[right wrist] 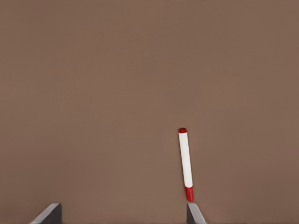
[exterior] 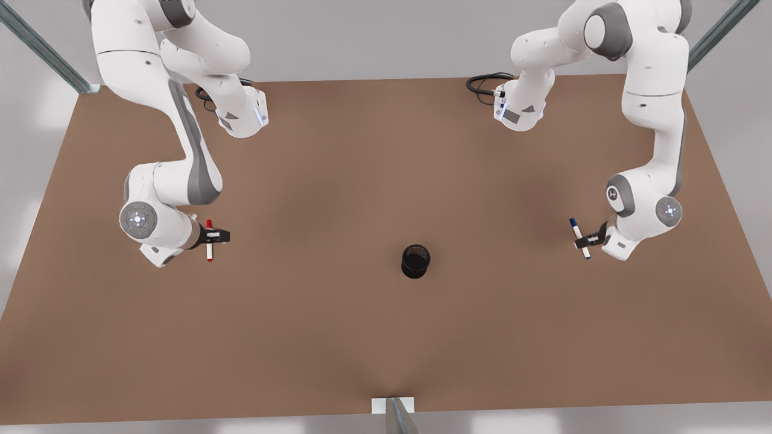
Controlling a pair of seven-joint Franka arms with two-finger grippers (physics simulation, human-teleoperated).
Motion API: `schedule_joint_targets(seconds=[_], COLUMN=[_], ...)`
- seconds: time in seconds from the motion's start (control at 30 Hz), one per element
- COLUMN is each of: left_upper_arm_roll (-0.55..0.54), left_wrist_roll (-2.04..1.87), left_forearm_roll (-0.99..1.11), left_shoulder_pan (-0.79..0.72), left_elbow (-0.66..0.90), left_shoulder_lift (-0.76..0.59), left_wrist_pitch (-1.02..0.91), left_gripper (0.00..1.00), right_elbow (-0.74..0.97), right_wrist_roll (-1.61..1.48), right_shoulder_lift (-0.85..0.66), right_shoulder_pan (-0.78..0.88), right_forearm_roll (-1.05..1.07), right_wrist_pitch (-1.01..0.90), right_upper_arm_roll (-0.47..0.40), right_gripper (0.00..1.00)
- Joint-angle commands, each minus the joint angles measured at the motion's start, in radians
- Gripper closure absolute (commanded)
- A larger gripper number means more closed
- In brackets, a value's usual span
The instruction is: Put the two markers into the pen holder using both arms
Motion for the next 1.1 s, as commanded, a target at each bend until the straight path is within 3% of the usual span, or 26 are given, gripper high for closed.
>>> schedule_joint_targets(seconds=[0.0, 0.13, 0.2, 0.23, 0.3, 0.57, 0.73, 0.87, 1.0, 1.07], left_upper_arm_roll=[0.003, 0.002, 0.002, 0.002, 0.002, 0.003, 0.002, 0.002, 0.0, -0.062], left_wrist_roll=[0.226, 0.225, 0.222, 0.217, 0.215, 0.215, 0.211, 0.195, 0.166, 0.148], left_forearm_roll=[0.019, 0.019, 0.019, 0.018, 0.015, 0.013, 0.013, 0.013, 0.013, -0.019], left_shoulder_pan=[-0.001, -0.001, 0.0, 0.0, 0.0, 0.0, -0.001, -0.003, -0.011, -0.015], left_elbow=[-0.026, -0.055, -0.053, -0.05, -0.049, -0.044, -0.044, -0.04, -0.038, -0.026], left_shoulder_lift=[0.002, 0.031, 0.038, 0.044, 0.053, 0.064, 0.065, 0.065, 0.045, -0.014], left_wrist_pitch=[0.125, 0.183, 0.186, 0.186, 0.189, 0.194, 0.194, 0.194, 0.186, 0.159], left_gripper=[0.0, 0.0, 0.16, 0.32, 0.42, 0.54, 0.7, 0.76, 0.79, 0.79], right_elbow=[-0.032, -0.044, -0.115, -0.121, -0.131, -0.193, -0.228, -0.24, -0.24, -0.248], right_wrist_roll=[0.026, 0.024, 0.018, 0.016, 0.015, -0.105, -0.188, -0.217, -0.227, -0.227], right_shoulder_lift=[0.029, 0.121, 0.125, 0.133, 0.148, 0.161, 0.161, 0.164, 0.179, 0.185], right_shoulder_pan=[-0.013, -0.068, -0.084, -0.085, -0.114, -0.173, -0.2, -0.199, -0.2, -0.2], right_forearm_roll=[0.005, 0.006, 0.006, 0.006, 0.006, 0.006, 0.006, 0.006, 0.005, 0.006], right_wrist_pitch=[0.288, 0.351, 0.448, 0.452, 0.468, 0.469, 0.468, 0.471, 0.472, 0.492], right_upper_arm_roll=[0.0, 0.0, 0.002, 0.003, 0.009, 0.012, 0.014, 0.014, 0.014, 0.014], right_gripper=[0.0, 0.01, 0.01, 0.02, 0.03, 0.06, 0.08, 0.24, 0.3, 0.31])
